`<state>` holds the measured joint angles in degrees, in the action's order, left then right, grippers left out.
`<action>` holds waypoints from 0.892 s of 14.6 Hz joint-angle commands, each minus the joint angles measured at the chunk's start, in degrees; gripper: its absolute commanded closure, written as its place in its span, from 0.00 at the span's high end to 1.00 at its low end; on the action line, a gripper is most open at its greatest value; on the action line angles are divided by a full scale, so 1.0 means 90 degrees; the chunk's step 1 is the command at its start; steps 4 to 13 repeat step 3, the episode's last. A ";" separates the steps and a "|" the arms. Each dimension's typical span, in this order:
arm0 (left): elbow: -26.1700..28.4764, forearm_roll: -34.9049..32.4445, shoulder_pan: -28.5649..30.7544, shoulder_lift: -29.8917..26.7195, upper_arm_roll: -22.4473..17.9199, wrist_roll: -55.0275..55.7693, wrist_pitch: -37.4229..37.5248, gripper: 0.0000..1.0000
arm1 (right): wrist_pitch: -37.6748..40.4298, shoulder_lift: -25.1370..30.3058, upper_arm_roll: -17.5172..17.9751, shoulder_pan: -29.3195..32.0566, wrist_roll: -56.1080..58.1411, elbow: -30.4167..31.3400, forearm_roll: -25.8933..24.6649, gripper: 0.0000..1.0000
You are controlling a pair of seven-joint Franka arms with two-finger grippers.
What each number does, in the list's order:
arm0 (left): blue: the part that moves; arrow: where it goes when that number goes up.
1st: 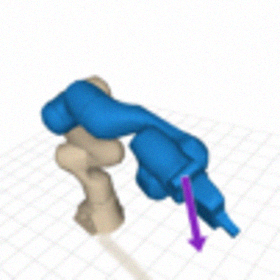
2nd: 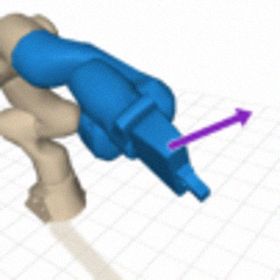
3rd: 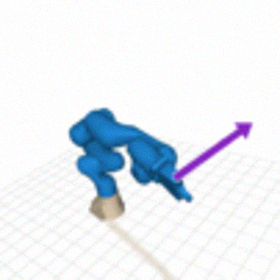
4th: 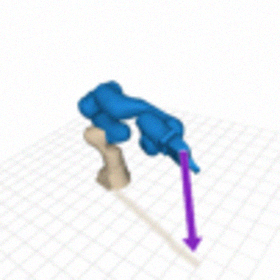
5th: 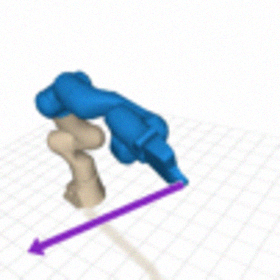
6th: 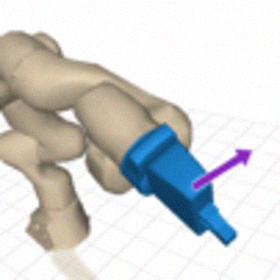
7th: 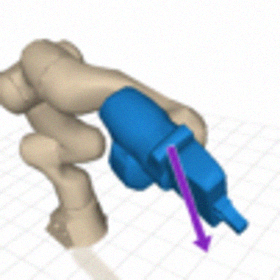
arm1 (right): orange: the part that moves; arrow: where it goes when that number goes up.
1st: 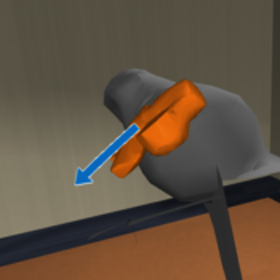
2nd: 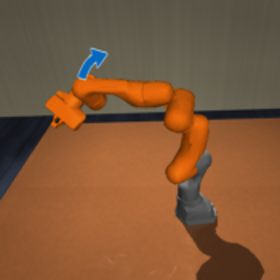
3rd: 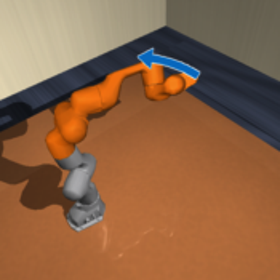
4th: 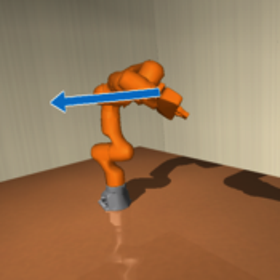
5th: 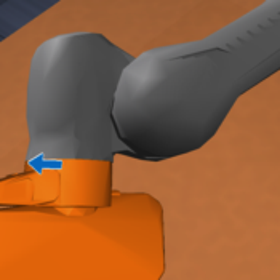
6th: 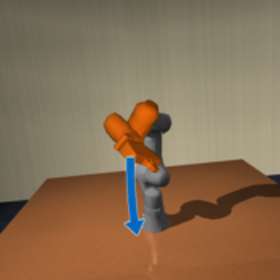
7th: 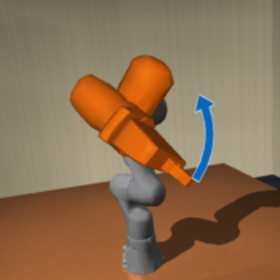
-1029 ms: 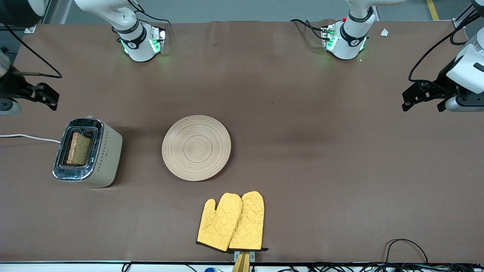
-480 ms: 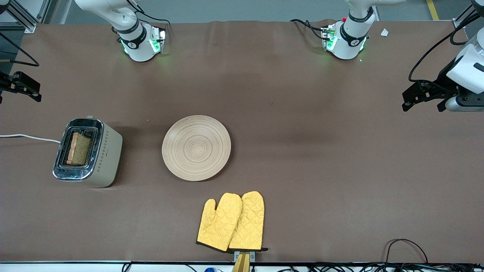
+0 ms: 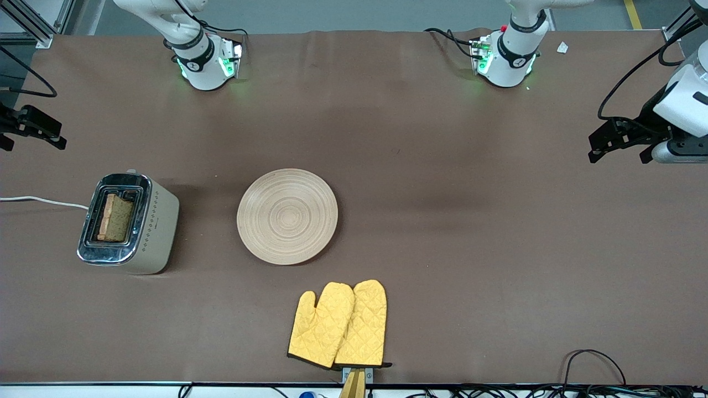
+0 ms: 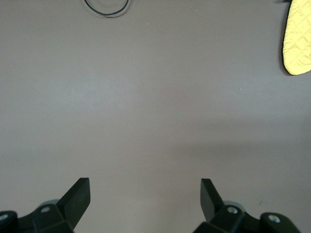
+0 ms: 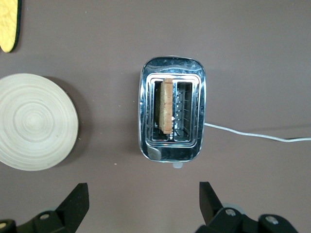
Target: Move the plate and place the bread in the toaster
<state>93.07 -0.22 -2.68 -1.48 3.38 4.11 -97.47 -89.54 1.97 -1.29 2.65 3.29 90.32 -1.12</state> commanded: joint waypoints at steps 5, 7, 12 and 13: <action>-0.0096 0.0064 0.0024 -0.0011 -0.0044 -0.0086 0.0000 1.00 | 0.0066 0.0005 0.0192 0.0243 -0.0229 -0.0016 0.0153 1.00; -0.0096 0.0064 0.0024 -0.0011 -0.0044 -0.0086 0.0000 1.00 | 0.0066 0.0005 0.0192 0.0243 -0.0229 -0.0016 0.0153 1.00; -0.0096 0.0064 0.0024 -0.0011 -0.0044 -0.0086 0.0000 1.00 | 0.0066 0.0005 0.0192 0.0243 -0.0229 -0.0016 0.0153 1.00; -0.0096 0.0064 0.0024 -0.0011 -0.0044 -0.0086 0.0000 1.00 | 0.0066 0.0005 0.0192 0.0243 -0.0229 -0.0016 0.0153 1.00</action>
